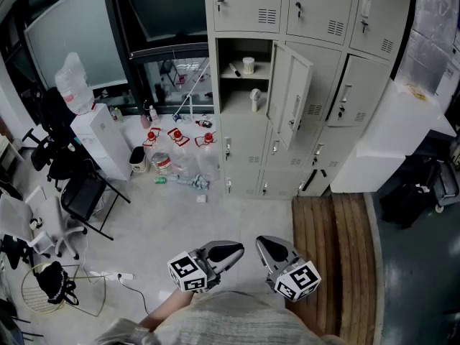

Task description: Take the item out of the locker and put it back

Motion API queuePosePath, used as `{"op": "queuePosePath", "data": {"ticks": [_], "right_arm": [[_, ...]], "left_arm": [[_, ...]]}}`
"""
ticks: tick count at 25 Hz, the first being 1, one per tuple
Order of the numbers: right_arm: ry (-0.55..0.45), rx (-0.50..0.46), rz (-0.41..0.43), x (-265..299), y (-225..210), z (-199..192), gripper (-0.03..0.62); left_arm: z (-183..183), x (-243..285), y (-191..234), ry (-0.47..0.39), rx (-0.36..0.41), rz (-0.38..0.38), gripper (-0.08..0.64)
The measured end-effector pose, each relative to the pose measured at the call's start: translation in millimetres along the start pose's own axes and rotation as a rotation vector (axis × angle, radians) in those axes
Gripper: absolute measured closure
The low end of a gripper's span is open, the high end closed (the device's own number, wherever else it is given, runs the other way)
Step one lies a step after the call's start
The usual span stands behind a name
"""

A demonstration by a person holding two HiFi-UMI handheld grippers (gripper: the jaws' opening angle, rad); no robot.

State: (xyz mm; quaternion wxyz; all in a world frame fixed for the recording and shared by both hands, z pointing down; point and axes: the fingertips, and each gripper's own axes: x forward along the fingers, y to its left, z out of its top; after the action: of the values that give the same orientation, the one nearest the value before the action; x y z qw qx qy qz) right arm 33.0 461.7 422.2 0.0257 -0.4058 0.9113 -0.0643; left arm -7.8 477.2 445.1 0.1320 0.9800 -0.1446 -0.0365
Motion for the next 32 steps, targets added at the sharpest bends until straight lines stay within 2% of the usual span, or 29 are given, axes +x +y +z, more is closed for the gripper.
{"op": "queuePosePath", "data": {"ticks": [12,17,24,32], "right_arm": [[-0.023,-0.007,0.016,-9.1,-2.0,4.8,0.568],[-0.047,0.049,0.064,-7.5,1.0,1.2,0.566],[0.019,0.058,0.069,14.1,-8.5,-18.6,0.566],[0.023,0.068,0.022,74.6,-45.3,-13.1,0.566]], "left_arm": [[-4.1,6.2,-7.3,0.016,0.003,-0.006,0.529],[-8.6,0.4,-6.1,0.028,0.003,0.002,0.529],[-14.4,-16.4,36.0,0.030,-0.046,0.069,0.529],[-9.7,-11.7,106.9,0.027,-0.098,0.035,0.529]]}}
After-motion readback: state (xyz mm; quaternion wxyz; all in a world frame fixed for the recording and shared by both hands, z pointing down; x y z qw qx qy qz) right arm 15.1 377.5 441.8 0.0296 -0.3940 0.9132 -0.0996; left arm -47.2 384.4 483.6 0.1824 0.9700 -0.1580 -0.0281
